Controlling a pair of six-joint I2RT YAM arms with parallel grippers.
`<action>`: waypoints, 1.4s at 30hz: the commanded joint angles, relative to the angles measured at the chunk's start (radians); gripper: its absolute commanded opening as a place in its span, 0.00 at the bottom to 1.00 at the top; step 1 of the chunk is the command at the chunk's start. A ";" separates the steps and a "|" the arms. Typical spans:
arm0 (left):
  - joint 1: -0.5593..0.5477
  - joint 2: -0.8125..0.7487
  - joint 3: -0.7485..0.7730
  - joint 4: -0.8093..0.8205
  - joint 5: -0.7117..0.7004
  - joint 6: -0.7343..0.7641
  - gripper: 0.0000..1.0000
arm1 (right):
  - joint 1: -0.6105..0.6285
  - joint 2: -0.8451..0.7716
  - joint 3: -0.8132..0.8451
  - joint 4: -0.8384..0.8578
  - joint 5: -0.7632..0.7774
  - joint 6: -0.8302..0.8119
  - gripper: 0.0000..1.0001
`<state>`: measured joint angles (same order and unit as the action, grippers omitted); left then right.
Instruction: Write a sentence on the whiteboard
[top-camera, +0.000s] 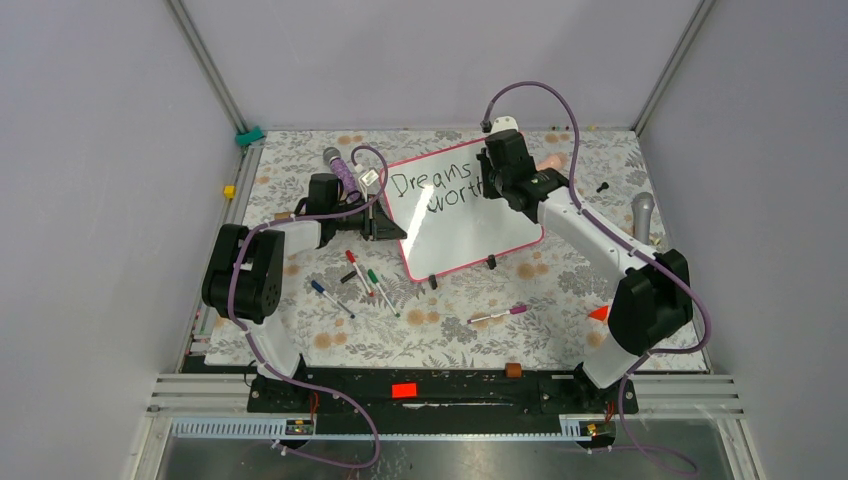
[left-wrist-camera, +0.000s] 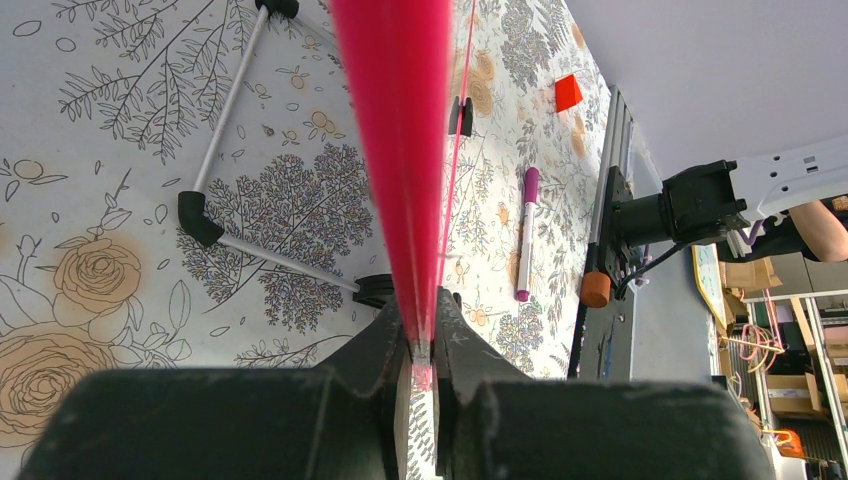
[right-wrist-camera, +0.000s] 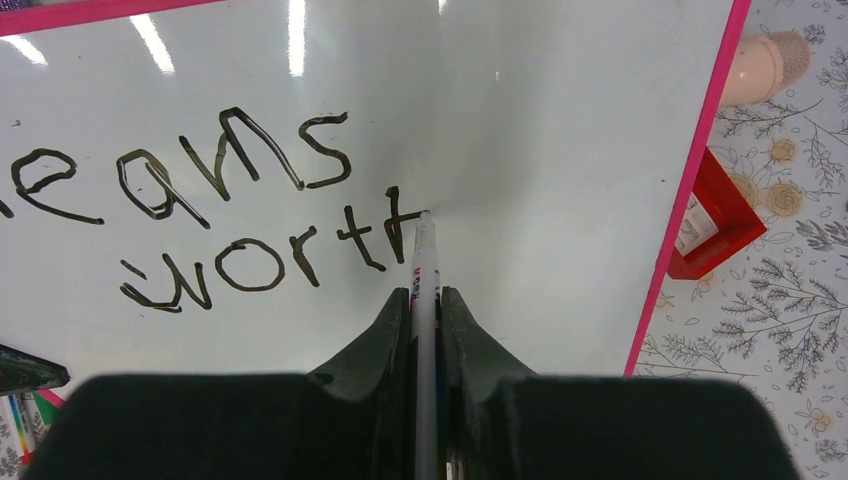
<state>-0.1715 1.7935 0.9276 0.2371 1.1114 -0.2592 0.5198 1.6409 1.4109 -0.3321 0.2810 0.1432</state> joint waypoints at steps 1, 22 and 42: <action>-0.016 0.042 -0.009 -0.042 -0.180 0.058 0.00 | -0.014 -0.007 -0.007 -0.005 0.007 0.004 0.00; -0.015 0.041 -0.010 -0.038 -0.178 0.057 0.00 | -0.014 -0.184 -0.075 -0.027 -0.080 0.018 0.00; -0.015 0.061 -0.001 -0.036 -0.184 0.052 0.00 | -0.004 -0.404 -0.372 0.219 -0.214 0.045 0.00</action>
<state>-0.1711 1.7962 0.9298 0.2375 1.1160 -0.2543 0.5114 1.2961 1.0424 -0.2195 0.0666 0.1921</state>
